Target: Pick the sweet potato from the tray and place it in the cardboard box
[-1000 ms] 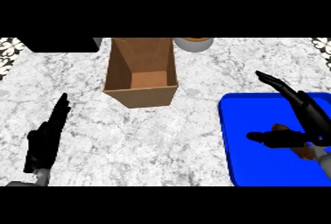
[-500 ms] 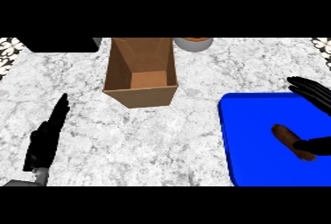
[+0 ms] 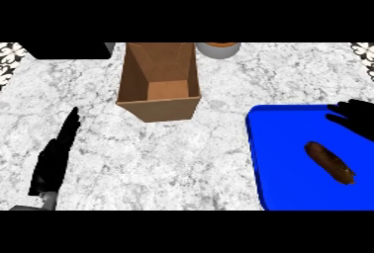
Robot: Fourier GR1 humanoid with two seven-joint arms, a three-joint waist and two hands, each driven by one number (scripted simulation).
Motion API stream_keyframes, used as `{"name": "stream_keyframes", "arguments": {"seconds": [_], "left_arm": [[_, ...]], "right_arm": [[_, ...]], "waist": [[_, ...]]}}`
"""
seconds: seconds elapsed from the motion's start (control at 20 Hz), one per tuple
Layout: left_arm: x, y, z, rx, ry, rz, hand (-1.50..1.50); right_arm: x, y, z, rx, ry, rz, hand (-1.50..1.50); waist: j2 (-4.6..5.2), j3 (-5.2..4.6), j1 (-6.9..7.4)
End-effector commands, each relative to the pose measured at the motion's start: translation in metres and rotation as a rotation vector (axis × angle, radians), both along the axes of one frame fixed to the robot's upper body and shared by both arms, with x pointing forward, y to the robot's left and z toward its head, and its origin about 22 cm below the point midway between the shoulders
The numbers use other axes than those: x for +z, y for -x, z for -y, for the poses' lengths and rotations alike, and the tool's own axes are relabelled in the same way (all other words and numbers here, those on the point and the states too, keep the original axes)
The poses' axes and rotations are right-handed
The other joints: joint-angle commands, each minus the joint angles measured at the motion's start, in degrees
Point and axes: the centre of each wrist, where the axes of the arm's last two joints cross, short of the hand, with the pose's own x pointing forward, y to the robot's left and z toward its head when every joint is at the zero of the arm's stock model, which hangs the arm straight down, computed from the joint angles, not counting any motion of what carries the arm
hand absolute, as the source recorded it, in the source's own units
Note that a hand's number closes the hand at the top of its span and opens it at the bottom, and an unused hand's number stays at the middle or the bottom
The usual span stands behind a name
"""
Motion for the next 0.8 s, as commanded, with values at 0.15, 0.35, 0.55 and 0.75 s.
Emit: {"name": "stream_keyframes", "arguments": {"seconds": [0.15,0.35,0.55,0.75], "left_arm": [[0.016,-0.017,-0.002,-0.007,0.006,0.008,0.0],[0.003,-0.006,-0.007,-0.013,0.006,0.003,0.0],[-0.001,0.009,0.005,-0.015,-0.002,0.003,0.0],[0.004,0.001,-0.012,-0.029,0.014,-0.004,0.0]], "right_arm": [[-0.017,0.026,-0.037,-0.088,0.237,-0.101,-1.5],[-0.04,0.034,-0.058,-0.142,0.229,-0.066,-1.5],[-0.043,0.043,-0.047,-0.173,0.246,-0.057,-1.5],[-0.06,0.033,-0.046,-0.22,0.274,-0.043,-1.5]], "waist": [[0.23,0.16,0.14],[0.3,0.19,0.56],[0.2,0.21,0.34],[0.29,0.2,0.61]]}}
